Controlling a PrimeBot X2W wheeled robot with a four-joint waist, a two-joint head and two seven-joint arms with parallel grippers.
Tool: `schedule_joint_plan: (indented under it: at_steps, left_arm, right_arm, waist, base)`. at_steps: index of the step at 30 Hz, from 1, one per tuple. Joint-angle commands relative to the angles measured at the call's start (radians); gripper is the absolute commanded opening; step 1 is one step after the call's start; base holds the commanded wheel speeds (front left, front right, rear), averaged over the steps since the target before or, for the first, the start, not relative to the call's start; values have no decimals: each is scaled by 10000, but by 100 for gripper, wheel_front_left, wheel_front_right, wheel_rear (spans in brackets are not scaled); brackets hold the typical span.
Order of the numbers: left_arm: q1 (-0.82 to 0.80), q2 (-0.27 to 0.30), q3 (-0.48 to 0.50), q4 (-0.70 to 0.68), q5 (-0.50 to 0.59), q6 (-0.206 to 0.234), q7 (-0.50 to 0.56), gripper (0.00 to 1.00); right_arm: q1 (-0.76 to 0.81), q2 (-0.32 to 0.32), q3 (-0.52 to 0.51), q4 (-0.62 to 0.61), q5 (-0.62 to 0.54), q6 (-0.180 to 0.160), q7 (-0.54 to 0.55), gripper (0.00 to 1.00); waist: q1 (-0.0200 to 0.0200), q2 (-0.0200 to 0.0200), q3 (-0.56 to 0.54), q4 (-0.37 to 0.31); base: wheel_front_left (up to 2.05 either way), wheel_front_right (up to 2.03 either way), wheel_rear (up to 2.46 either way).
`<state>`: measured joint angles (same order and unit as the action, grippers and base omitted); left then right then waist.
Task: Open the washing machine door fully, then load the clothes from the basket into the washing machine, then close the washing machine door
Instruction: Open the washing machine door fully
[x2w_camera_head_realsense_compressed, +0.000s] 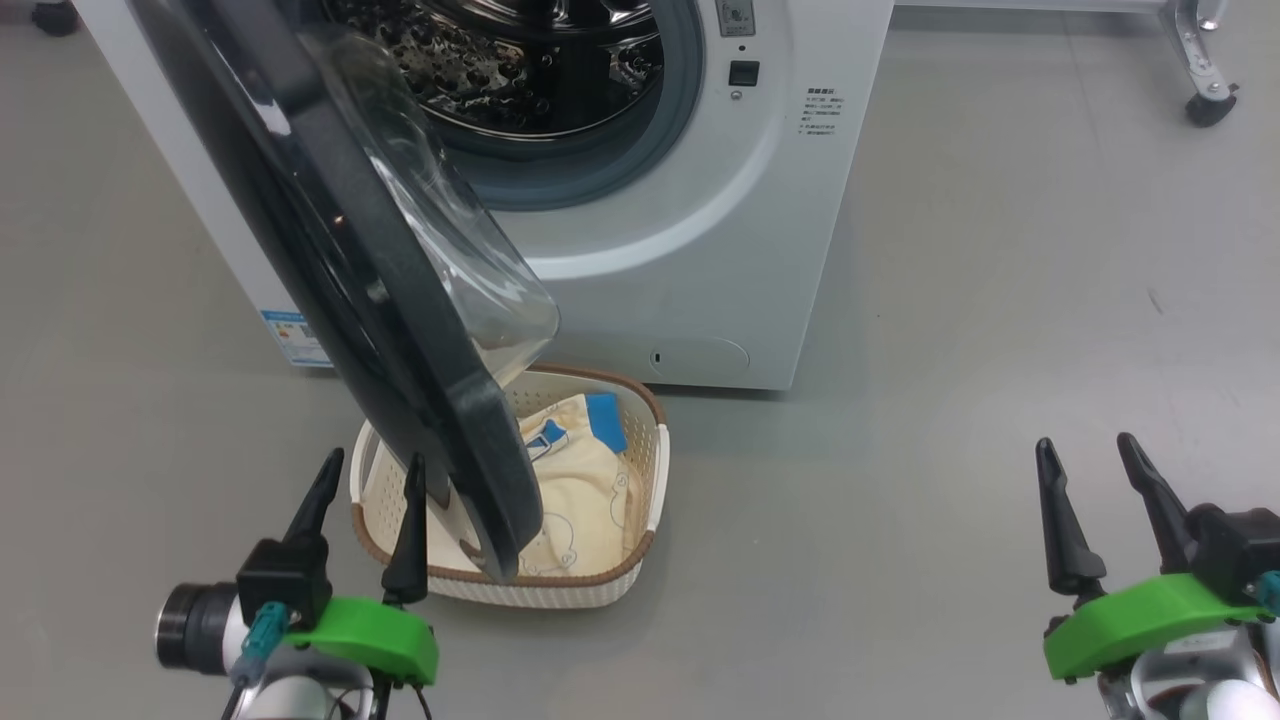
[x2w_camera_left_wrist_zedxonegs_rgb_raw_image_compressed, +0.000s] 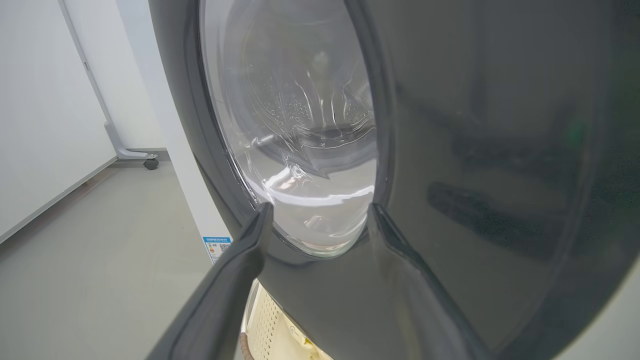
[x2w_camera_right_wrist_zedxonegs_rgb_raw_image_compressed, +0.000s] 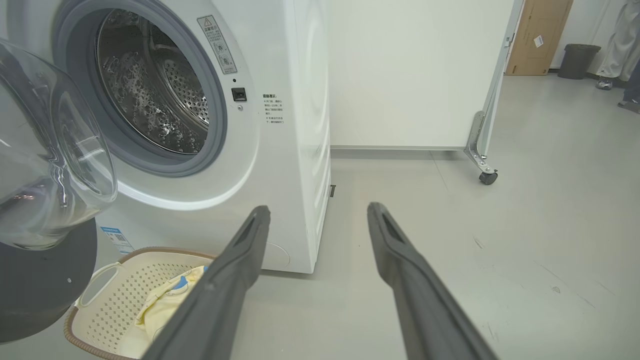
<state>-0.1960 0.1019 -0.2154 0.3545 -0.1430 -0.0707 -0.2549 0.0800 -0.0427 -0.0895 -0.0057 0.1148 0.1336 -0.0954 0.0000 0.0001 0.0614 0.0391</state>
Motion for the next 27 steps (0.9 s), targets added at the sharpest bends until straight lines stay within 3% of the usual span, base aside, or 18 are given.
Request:
schedule_joint_plan:
  at_steps: [1,10,11,12,13,15,16,27]
  left_arm:
    - [-234,240,318,-301,-135,45,-68,100]
    - [-265,304,289,-284,-233,119,-56,100]
    - [-268,309,285,-284,-247,124,-56,94]
    - [-272,317,283,-286,-260,130,-54,68]
    - [-276,324,280,-285,-272,138,-51,50]
    - [-292,338,267,-285,-286,154,-34,24]
    - [-302,344,263,-283,-298,161,-26,0]
    - [-446,617,532,-472,-380,526,51,0]
  right_arm:
    - [-256,-77,232,-351,35,-29,-3,100]
    - [-281,-76,282,-299,102,-29,-53,100]
    - [-285,-76,283,-294,110,-29,-56,100]
    - [-292,-76,288,-290,118,-29,-60,100]
    - [-299,-76,292,-283,127,-29,-62,100]
    - [-308,-76,292,-278,131,-29,-68,100]
    - [-309,-76,289,-276,136,-29,-71,100]
    - [-224,-76,208,-267,181,-29,-68,100]
  waist:
    - [0,-1,10,3]
    - [0,-1,60,-35]
    - [0,-1,64,-39]
    - [0,-1,70,-47]
    - [0,-1,72,-53]
    - [0,-1,86,-53]
    - [0,-1,88,-53]
    - [0,-1,-22,-21]
  base:
    - [0,0,0]
    - [0,0,0]
    - [0,0,0]
    - [0,0,0]
    - [0,0,0]
    - [0,0,0]
    - [0,0,0]
    - [0,0,0]
